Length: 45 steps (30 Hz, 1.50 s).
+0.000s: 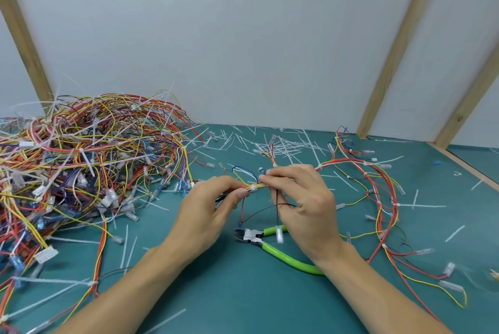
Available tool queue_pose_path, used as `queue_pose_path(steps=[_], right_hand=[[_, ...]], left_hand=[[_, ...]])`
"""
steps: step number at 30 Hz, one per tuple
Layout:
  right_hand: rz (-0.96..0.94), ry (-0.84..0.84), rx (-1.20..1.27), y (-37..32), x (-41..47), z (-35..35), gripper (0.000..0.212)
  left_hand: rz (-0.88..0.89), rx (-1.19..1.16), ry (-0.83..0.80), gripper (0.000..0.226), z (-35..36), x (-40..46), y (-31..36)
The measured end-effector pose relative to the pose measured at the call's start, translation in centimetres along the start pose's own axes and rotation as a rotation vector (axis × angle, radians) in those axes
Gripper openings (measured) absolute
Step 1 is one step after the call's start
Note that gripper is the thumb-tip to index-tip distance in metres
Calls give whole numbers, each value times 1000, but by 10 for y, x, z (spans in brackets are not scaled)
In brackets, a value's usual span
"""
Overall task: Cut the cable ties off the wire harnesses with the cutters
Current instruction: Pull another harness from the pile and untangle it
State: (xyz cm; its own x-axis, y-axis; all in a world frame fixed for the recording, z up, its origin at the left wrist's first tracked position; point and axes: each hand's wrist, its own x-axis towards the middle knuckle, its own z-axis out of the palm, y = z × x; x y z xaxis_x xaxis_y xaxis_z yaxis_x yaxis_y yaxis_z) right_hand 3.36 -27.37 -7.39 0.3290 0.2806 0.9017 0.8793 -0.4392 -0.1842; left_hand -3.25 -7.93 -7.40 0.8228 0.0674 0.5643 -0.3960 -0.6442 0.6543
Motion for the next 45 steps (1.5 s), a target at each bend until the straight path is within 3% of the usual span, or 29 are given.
queue_pose_path(steps=[7,11,15,21,25,33,39,45], right_hand=[[91,-128,69,-11,8,-8,66],[147,-366,233,-19,11,-17,81],[157,-511,224,-22,6,-13,86],[157,-228,35,-19,6,-3,32],[153,-171,-18,-15,4,-1,15],[151,-134,4,-19,4,-1,19],[179,-34,-45,-15,4,-3,35],[168,-50,-102,-4,4,-4,33]], left_hand=[[55,86,209,10,-5,0,1],[169,268,299,19,-7,2,0],[252,349,365,25,-11,5,-2],[349,405,342,22,-10,5,-1],[388,430,319,26,-8,6,4],[412,450,349,23,-9,6,6],[375,420,337,21,-7,5,4],[348,406,302,19,-5,7,1]])
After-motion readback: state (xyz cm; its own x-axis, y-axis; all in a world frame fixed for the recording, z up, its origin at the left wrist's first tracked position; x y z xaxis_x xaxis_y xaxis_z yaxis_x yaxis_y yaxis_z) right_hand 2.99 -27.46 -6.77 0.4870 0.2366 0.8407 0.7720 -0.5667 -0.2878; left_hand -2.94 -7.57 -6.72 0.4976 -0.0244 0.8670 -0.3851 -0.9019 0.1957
